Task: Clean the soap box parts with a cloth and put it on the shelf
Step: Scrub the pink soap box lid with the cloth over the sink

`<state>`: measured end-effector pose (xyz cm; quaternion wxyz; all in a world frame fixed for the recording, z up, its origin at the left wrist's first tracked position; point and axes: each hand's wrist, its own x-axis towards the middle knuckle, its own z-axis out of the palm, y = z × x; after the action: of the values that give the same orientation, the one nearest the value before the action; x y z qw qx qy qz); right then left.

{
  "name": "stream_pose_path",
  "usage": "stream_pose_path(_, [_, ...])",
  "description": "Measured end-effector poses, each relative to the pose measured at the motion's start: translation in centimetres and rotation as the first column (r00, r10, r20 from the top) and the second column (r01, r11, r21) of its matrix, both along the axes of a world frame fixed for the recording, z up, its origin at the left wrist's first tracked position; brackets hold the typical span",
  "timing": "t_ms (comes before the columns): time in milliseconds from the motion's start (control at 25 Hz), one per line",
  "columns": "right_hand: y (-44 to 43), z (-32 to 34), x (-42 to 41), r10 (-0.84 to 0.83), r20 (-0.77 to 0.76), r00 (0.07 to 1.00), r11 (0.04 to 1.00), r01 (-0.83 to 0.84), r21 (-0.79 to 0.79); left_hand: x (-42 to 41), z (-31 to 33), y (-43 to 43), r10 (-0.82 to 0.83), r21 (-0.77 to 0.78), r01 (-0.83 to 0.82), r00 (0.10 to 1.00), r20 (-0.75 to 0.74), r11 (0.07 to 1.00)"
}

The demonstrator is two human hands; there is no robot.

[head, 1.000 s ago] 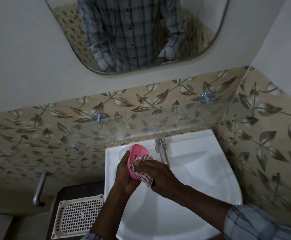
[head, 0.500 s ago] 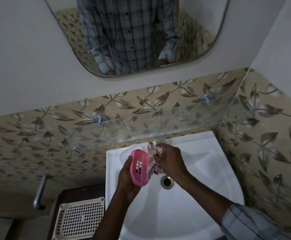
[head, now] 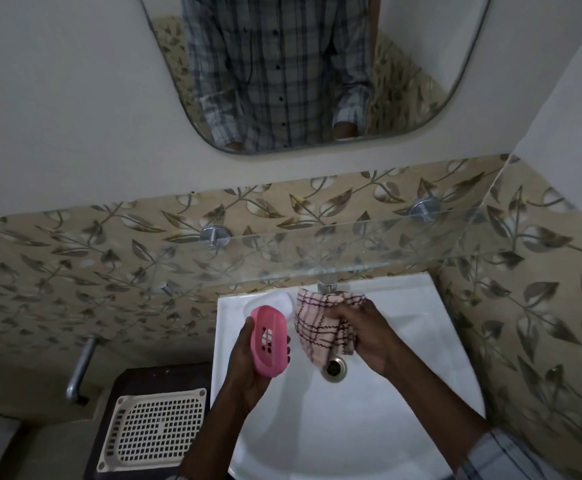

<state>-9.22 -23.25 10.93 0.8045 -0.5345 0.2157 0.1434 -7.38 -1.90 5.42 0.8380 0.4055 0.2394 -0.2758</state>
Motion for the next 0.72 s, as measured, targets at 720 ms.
stream_pose_path(720, [6.0,2.5,-4.8,0.307,-0.014,0.952,0.094,-0.045,-0.995,-4.2,0.6,-3.3,0.135,-0.581,-0.107,0.991,0.005,0.807])
